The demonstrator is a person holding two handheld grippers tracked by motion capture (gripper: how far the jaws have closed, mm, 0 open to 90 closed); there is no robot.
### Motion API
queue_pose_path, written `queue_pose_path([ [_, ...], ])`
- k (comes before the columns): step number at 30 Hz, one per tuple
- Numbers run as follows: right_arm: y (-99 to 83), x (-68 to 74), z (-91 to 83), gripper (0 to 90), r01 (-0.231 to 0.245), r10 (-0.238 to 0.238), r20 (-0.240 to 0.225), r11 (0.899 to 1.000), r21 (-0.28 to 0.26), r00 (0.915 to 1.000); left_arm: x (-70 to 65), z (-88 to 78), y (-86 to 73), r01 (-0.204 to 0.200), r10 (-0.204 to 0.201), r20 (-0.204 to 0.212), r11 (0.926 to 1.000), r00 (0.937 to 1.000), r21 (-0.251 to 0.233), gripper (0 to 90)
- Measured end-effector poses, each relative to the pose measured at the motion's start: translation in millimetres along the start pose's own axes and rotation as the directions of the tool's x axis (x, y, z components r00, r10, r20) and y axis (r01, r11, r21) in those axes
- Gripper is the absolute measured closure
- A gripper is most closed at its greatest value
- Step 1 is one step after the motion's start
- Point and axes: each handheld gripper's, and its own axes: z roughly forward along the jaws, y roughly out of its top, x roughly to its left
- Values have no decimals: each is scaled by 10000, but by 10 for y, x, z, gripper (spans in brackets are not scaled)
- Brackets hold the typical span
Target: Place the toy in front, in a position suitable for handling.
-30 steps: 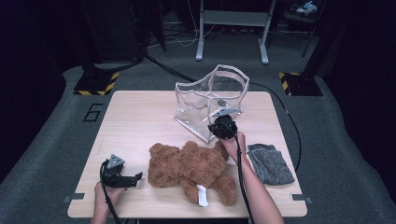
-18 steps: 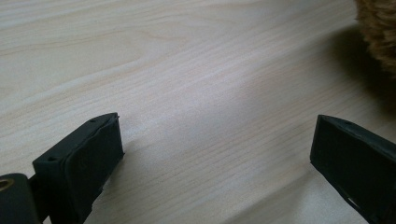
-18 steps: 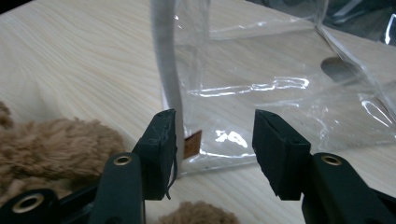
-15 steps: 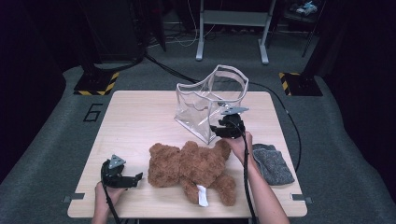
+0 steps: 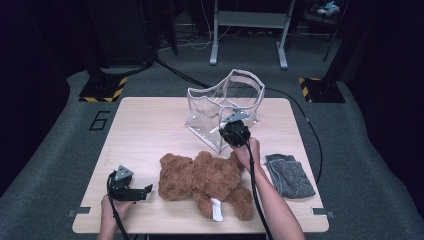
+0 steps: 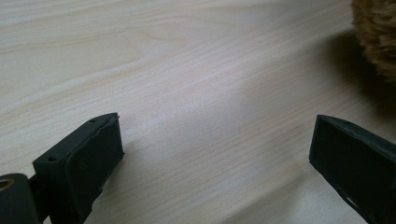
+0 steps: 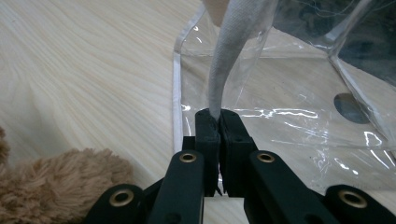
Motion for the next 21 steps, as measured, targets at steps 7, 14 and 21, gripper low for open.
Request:
queue_pose_path([
  [7,136,222,119,873,640,-633,-717,9979,86,9954,9,-8,2,-84,84,45,9999,10000,97,27],
  [14,132,234,18,608,519,-512,-1200,9987,22,9914,8,2,-4,148,-147,71,9998,9999,-131,29],
  [21,-131,-71,-297,445,-231,221,-634,9996,-149,9977,6,0,-5,214,-213,85,9997,9997,-104,30],
])
